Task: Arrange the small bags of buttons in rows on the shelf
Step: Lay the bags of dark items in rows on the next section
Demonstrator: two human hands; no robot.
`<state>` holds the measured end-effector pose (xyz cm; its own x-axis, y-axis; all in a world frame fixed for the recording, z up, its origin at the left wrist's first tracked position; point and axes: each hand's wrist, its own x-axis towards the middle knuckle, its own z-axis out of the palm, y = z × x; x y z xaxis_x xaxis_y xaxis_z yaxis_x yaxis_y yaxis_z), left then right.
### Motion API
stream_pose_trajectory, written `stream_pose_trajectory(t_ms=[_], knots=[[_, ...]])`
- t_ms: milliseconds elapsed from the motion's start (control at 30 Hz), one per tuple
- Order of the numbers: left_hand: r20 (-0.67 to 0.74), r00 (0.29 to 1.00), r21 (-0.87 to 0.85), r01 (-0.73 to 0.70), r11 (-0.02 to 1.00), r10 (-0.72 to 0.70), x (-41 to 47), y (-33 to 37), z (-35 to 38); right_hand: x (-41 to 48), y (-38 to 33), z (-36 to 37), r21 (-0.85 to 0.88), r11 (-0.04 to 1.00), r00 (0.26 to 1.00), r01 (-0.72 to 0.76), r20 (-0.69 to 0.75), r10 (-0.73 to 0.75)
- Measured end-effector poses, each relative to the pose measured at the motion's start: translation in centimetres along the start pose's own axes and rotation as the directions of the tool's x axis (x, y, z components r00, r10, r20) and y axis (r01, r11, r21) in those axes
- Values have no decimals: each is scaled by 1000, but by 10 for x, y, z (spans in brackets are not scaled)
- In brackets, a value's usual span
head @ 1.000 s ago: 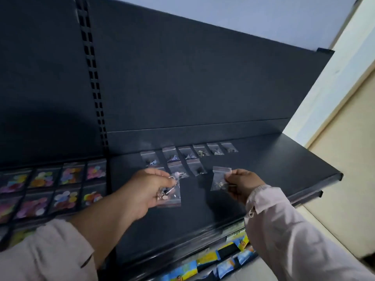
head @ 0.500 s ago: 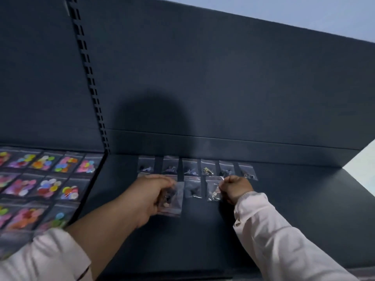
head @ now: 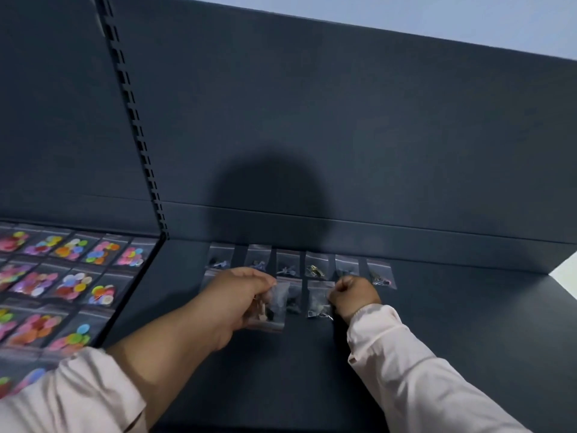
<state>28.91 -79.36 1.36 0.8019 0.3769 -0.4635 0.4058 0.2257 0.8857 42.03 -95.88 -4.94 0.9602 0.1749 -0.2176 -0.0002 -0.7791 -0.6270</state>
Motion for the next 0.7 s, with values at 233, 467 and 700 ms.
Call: stream_pose_trajectory(t_ms=[233, 467, 700], knots=[[22, 1000, 11, -20, 1000, 19, 2, 0, 15, -29, -20, -22, 282, 949, 990, 142, -30, -139], [101, 993, 56, -60, 997, 54, 2, 0, 41, -55, -31, -36, 566, 825, 919, 2, 324, -225], [132, 991, 23, -12, 1000, 9, 1, 1, 64, -55, -6, -48, 622, 781, 944, -45, 282, -170]])
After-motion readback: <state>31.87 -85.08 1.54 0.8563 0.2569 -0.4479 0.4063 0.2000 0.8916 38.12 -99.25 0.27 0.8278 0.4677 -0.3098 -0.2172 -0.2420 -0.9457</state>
